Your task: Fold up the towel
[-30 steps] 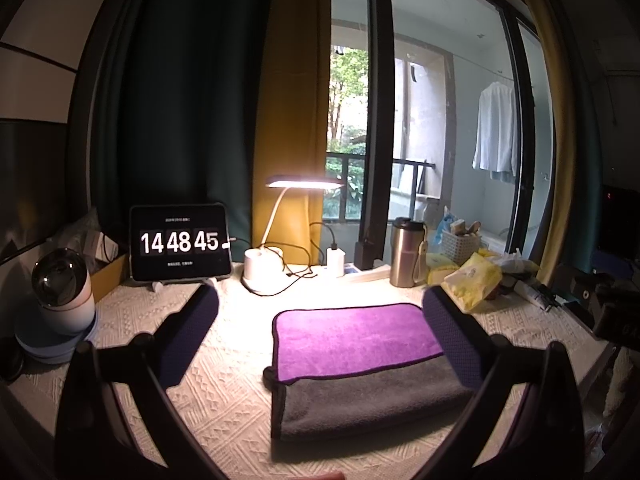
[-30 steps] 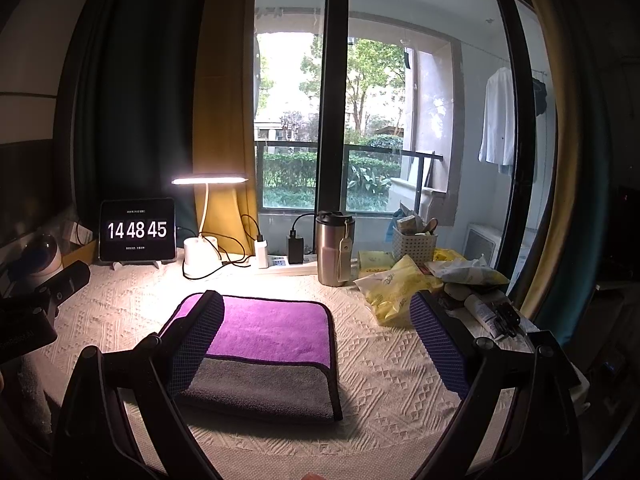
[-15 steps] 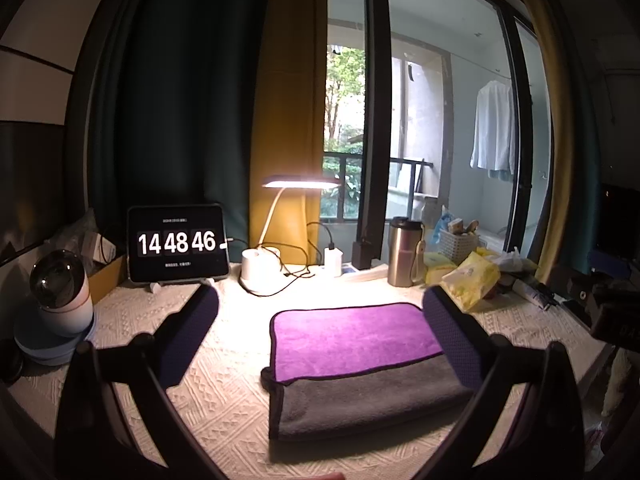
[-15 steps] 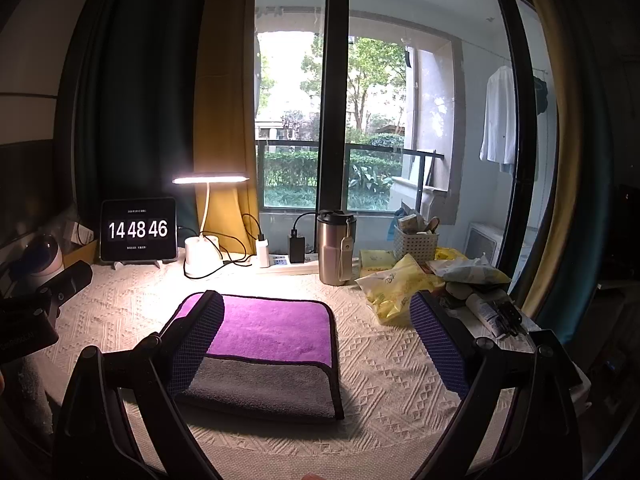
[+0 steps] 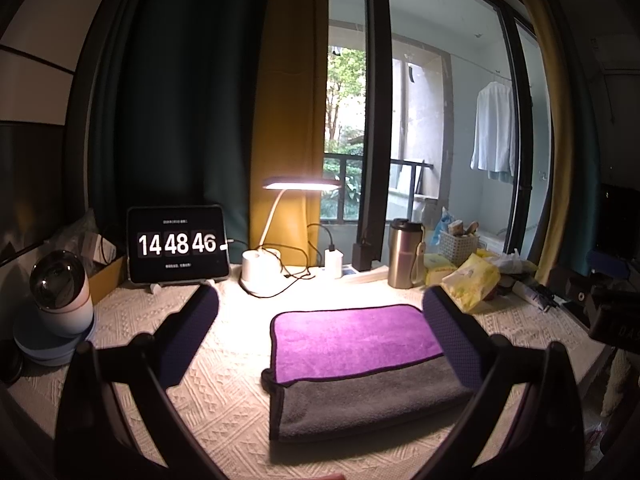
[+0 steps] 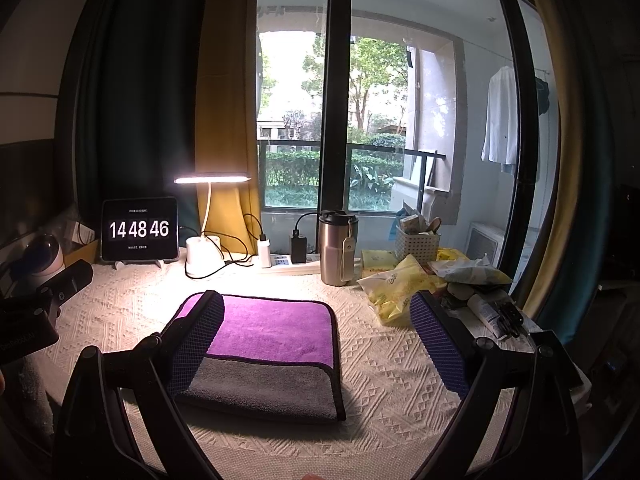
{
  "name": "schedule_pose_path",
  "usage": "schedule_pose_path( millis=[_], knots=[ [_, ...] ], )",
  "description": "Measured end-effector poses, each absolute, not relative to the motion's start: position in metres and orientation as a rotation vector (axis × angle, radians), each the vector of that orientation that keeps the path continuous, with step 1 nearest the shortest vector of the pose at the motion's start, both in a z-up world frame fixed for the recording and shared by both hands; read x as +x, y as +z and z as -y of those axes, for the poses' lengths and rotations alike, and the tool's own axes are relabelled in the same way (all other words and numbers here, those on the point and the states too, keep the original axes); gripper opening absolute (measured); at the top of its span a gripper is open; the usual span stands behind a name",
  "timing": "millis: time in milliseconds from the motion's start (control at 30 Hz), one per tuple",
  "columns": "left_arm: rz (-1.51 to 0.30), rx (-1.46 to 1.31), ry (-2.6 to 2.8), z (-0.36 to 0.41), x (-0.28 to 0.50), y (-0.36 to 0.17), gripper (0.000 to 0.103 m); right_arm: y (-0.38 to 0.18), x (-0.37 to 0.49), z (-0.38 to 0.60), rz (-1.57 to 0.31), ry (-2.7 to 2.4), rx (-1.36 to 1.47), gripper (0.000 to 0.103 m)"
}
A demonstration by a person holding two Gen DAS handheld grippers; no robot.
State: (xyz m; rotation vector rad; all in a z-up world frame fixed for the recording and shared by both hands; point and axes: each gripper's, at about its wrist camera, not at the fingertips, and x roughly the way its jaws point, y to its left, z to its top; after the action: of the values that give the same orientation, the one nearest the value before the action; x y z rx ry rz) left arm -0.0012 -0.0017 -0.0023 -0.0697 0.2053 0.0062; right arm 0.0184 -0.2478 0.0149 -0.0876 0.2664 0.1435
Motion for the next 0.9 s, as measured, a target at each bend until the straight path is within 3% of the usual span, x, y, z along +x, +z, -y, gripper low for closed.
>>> schedule_pose_path(
  millis=[533, 900],
  knots=[
    [-0.223, -0.076, 0.000, 0.000, 0.003, -0.006, 0.103, 0.009, 0.021, 0.244, -0.282, 0.141, -0.091, 0.096],
    [-0.336, -0.065, 0.005, 0.001, 0.032, -0.033, 0.103, -0.014, 0.048, 0.249, -0.364, 0.148, -0.089, 0.096]
  ],
)
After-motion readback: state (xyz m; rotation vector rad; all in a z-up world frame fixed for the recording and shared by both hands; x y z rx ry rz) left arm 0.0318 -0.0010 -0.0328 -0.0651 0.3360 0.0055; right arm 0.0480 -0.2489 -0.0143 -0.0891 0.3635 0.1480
